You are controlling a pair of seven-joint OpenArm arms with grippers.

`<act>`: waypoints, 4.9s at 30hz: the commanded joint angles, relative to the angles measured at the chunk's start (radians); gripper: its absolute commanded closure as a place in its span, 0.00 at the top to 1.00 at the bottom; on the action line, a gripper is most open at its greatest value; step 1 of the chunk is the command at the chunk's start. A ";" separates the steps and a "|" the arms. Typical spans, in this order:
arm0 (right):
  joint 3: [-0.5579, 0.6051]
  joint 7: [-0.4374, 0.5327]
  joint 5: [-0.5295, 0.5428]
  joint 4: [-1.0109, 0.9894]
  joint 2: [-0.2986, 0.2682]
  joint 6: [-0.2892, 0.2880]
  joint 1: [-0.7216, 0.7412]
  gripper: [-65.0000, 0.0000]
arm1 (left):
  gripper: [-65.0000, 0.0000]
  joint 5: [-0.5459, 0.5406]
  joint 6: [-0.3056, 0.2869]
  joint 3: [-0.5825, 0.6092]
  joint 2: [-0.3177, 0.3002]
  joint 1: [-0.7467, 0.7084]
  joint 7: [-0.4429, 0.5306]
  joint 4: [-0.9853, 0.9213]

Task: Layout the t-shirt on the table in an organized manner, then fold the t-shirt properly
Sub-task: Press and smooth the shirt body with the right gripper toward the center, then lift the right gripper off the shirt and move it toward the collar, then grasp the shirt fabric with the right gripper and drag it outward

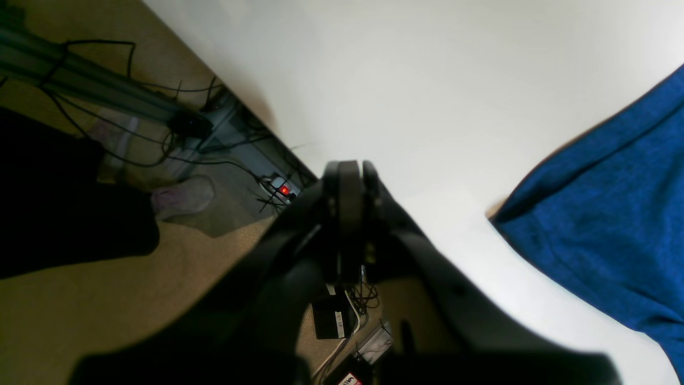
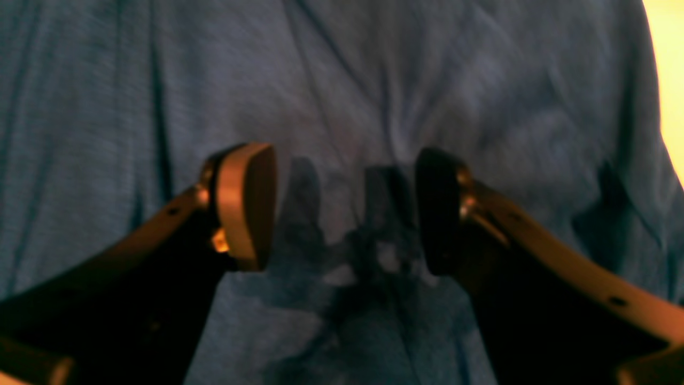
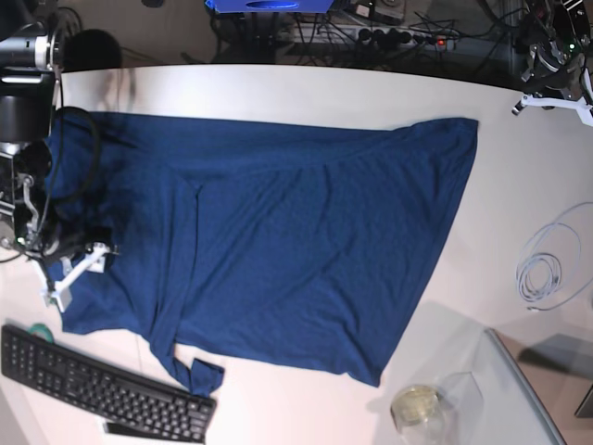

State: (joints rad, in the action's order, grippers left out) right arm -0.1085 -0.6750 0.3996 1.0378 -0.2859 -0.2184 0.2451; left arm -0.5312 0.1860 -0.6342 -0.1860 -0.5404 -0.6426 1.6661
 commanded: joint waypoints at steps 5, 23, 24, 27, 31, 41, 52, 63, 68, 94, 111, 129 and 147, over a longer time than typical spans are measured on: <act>0.146 0.005 0.006 0.088 -0.014 0.000 -0.013 0.54 | 0.00 0.001 0.002 -0.009 -0.011 -0.007 0.017 0.013; 0.218 -0.005 0.006 0.144 0.069 0.055 -0.020 0.54 | 0.00 0.001 0.002 -0.009 -0.011 -0.007 0.017 0.012; 0.218 -0.005 0.006 0.131 0.070 0.057 -0.016 0.54 | 0.00 0.001 0.002 -0.009 -0.011 -0.007 0.017 0.012; 0.218 -0.004 0.006 0.069 0.070 0.057 0.012 0.54 | 0.00 0.001 0.002 -0.009 -0.011 -0.007 0.017 0.012; 0.217 -0.001 0.006 0.051 0.070 0.057 0.021 0.54 | 0.00 0.001 0.002 -0.009 -0.011 -0.008 0.017 0.012; 0.217 0.002 0.006 0.006 0.070 0.057 0.033 0.54 | 0.00 0.003 0.002 -0.009 -0.010 -0.008 0.017 0.012; 0.217 0.005 0.006 -0.029 0.072 0.057 0.040 0.53 | 0.00 0.003 0.002 -0.009 -0.010 -0.008 0.017 0.010; 0.217 -0.002 0.008 -0.029 0.112 0.055 0.040 0.32 | 0.00 0.003 0.002 -0.009 -0.010 -0.008 0.017 0.010; 0.217 -0.001 0.008 -0.029 0.112 0.057 0.040 0.23 | 0.00 0.004 0.002 -0.011 -0.010 -0.008 0.017 0.010; 0.215 -0.256 0.015 0.870 0.115 0.053 -0.424 0.00 | 0.00 0.004 0.002 -0.011 -0.013 -0.008 0.017 0.010; 0.217 -0.226 0.009 0.833 0.126 0.049 -0.563 0.00 | 0.00 0.006 0.002 -0.011 -0.013 -0.007 0.017 0.010; 0.206 -0.249 0.014 0.691 0.127 0.055 -0.438 0.17 | 0.00 0.006 0.000 -0.011 -0.013 -0.008 0.017 0.015; -0.440 -0.050 0.008 0.364 0.037 0.049 -0.413 0.01 | 0.00 0.007 0.000 0.182 -0.054 0.150 0.019 0.026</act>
State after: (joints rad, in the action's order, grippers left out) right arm -0.5438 -0.7383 0.4046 1.3869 -0.2325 -0.1707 -0.1749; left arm -0.5285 0.1822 -0.4442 -0.2268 -0.3908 -0.6395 1.6833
